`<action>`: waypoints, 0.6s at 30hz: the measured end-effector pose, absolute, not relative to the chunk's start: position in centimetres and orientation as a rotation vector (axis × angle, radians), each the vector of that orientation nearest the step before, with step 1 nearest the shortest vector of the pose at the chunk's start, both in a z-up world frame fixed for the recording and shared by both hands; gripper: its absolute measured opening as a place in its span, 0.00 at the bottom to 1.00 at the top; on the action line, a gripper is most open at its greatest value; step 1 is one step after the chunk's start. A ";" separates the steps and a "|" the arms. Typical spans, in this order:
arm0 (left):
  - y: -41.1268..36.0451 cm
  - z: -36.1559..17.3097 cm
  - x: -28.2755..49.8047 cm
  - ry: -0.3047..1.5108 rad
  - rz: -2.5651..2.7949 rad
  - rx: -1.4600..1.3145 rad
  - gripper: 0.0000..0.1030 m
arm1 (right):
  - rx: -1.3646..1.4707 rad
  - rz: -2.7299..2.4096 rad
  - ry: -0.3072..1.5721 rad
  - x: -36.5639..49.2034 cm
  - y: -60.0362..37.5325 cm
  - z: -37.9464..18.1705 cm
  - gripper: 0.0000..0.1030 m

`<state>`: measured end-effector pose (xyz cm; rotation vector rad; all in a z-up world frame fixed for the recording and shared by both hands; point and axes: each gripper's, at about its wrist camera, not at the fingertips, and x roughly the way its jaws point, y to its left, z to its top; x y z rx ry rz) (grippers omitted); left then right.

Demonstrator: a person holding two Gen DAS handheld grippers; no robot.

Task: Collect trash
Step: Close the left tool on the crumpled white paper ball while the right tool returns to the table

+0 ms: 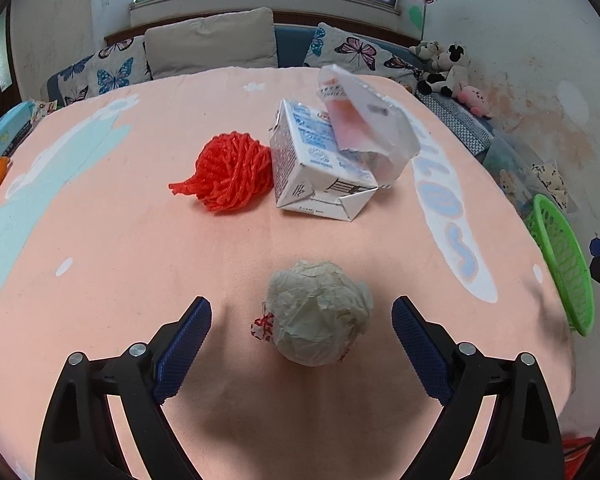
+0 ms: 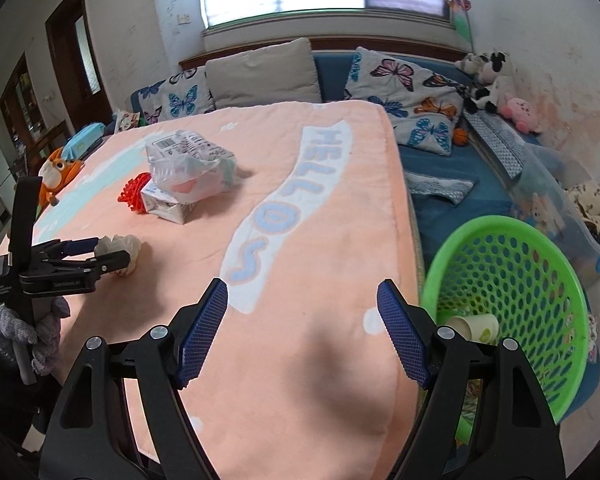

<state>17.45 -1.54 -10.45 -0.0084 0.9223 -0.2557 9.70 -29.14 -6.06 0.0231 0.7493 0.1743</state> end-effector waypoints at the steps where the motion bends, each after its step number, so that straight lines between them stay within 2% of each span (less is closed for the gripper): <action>1: -1.3 -10.6 17.5 0.926 -0.256 -0.011 0.83 | 0.023 0.177 0.751 9.9 -29.0 -6.1 0.75; 9: -0.5 -11.1 17.7 0.947 -0.295 -0.063 0.51 | 0.014 0.228 0.770 11.7 -26.9 -6.1 0.75; 18: 1.1 -8.7 16.9 0.891 -0.299 -0.097 0.48 | 0.030 0.326 0.766 14.2 -23.4 -4.9 0.75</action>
